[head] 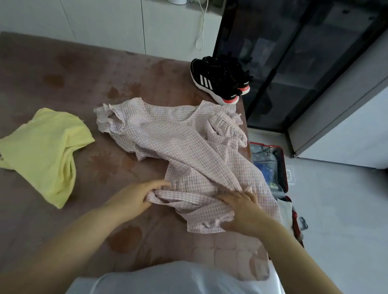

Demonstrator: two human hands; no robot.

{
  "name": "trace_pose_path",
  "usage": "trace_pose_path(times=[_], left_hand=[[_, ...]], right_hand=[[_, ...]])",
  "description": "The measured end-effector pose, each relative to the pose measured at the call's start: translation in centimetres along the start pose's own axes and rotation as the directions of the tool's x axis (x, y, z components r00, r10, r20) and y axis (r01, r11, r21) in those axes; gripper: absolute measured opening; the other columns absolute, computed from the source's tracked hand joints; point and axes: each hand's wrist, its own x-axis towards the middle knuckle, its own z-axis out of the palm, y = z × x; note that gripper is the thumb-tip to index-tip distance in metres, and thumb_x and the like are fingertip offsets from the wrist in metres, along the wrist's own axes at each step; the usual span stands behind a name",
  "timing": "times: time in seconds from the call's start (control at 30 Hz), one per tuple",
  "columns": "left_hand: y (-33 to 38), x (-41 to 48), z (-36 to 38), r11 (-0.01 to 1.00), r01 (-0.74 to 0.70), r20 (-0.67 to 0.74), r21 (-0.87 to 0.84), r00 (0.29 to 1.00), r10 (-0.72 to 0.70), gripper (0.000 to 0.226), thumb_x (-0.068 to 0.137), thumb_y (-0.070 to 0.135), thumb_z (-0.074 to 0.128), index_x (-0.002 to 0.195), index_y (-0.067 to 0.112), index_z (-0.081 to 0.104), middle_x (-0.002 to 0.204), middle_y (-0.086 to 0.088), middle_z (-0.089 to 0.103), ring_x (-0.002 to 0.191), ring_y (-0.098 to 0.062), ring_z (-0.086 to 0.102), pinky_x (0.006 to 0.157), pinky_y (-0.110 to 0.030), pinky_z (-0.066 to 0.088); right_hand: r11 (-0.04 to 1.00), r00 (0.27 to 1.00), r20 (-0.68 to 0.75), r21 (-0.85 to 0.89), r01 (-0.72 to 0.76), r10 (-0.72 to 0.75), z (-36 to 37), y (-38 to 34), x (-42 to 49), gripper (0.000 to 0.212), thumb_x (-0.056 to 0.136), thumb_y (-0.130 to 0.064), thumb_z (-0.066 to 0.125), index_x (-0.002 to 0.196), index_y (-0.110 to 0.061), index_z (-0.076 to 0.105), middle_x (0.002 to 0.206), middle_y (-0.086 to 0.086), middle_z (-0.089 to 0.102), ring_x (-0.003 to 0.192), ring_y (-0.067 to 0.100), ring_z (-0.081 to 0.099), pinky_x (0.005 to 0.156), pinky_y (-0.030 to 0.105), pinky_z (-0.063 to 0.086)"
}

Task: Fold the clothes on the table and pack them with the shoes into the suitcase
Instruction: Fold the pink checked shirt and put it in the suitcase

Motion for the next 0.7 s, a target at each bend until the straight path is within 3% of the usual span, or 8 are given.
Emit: trace_pose_path(times=[0.07, 0.13, 0.23, 0.3, 0.37, 0.47, 0.53, 0.7], left_hand=[[0.1, -0.5, -2.2, 0.999, -0.034, 0.069, 0.03, 0.997, 0.032, 0.061, 0.082, 0.003, 0.056, 0.111, 0.056, 0.046, 0.117, 0.02, 0.056, 0.105, 0.003, 0.054, 0.086, -0.012, 0.04], [0.4, -1.1, -4.5, 0.997, -0.06, 0.111, 0.051, 0.992, 0.054, 0.062, 0.081, 0.003, 0.059, 0.1, 0.06, 0.041, 0.11, 0.023, 0.057, 0.097, 0.015, 0.051, 0.08, -0.004, 0.038], [0.6, -2.7, -7.8, 1.0, 0.003, 0.184, 0.0, 0.983, -0.003, 0.052, 0.075, 0.019, 0.072, 0.103, 0.056, 0.048, 0.104, 0.026, 0.057, 0.09, 0.016, 0.051, 0.072, -0.007, 0.04], [1.0, -3.7, -9.2, 0.995, 0.083, 0.277, -0.061, 0.959, -0.063, 0.06, 0.057, 0.057, 0.076, 0.111, 0.054, 0.049, 0.112, 0.031, 0.051, 0.096, 0.016, 0.05, 0.079, -0.01, 0.04], [1.0, -3.4, -8.9, 0.984, 0.146, 0.284, -0.107, 0.952, -0.11, 0.071, 0.053, 0.072, 0.066, 0.118, 0.048, 0.046, 0.115, 0.035, 0.045, 0.106, 0.016, 0.045, 0.087, -0.011, 0.038], [-0.1, -1.0, -5.4, 0.964, 0.207, 0.075, -0.167, 0.977, -0.197, 0.053, 0.078, 0.049, 0.063, 0.125, 0.028, 0.049, 0.121, 0.016, 0.055, 0.109, -0.001, 0.052, 0.099, -0.028, 0.042], [-0.6, 0.8, -2.7, 0.947, 0.262, -0.003, -0.187, 0.964, -0.267, 0.047, 0.087, 0.033, 0.061, 0.129, 0.018, 0.047, 0.13, 0.001, 0.054, 0.113, -0.011, 0.053, 0.1, -0.031, 0.041], [0.9, 4.9, 1.4, 0.797, 0.339, -0.015, -0.5, 0.917, -0.4, 0.065, 0.086, 0.021, 0.064, 0.139, 0.006, 0.031, 0.141, -0.011, 0.042, 0.125, -0.024, 0.045, 0.104, -0.035, 0.037]], right_hand=[[0.999, 1.0, -0.018, 0.03, 0.012, -0.012, 0.3, -0.5, -0.1, 0.085, 0.058, -0.078, 0.034, 0.129, -0.034, 0.049, 0.137, -0.009, 0.047, 0.13, 0.014, 0.037, 0.112, 0.038, 0.01], [0.992, 0.991, -0.111, 0.09, 0.09, -0.08, 0.6, -1.6, 0.1, 0.077, 0.06, -0.084, 0.029, 0.096, -0.025, 0.062, 0.097, -0.011, 0.063, 0.096, 0.007, 0.052, 0.103, 0.032, 0.022], [0.968, 0.949, -0.232, 0.076, 0.238, -0.215, 1.2, -3.7, 0.5, 0.054, 0.075, -0.065, 0.044, 0.081, -0.015, 0.064, 0.072, -0.009, 0.059, 0.073, 0.01, 0.054, 0.084, 0.026, 0.03], [0.935, 0.878, -0.381, 0.081, 0.345, -0.291, 1.9, -5.2, 0.5, 0.025, 0.078, -0.034, 0.058, 0.082, -0.013, 0.069, 0.071, -0.003, 0.064, 0.067, 0.015, 0.06, 0.073, 0.026, 0.045], [0.922, 0.84, -0.468, 0.122, 0.368, -0.273, 2.6, -6.4, 0.6, 0.02, 0.08, -0.023, 0.055, 0.087, -0.015, 0.072, 0.077, -0.001, 0.065, 0.066, 0.016, 0.062, 0.059, 0.024, 0.05], [0.949, 0.863, -0.479, 0.168, 0.268, -0.159, 3.5, -6.2, 1.2, 0.024, 0.079, -0.011, 0.054, 0.09, -0.018, 0.074, 0.085, 0.002, 0.062, 0.068, 0.021, 0.063, 0.05, 0.034, 0.054], [0.967, 0.882, -0.461, 0.167, 0.195, -0.098, 3.9, -5.5, 1.0, 0.03, 0.074, 0.0, 0.058, 0.091, -0.018, 0.075, 0.089, 0.006, 0.06, 0.073, 0.027, 0.064, 0.051, 0.038, 0.055], [0.945, 0.902, -0.424, 0.319, 0.07, 0.077, 3.2, -3.6, -1.4, 0.035, 0.089, 0.001, 0.049, 0.113, -0.018, 0.068, 0.114, 0.004, 0.061, 0.103, 0.021, 0.06, 0.081, 0.02, 0.045]])
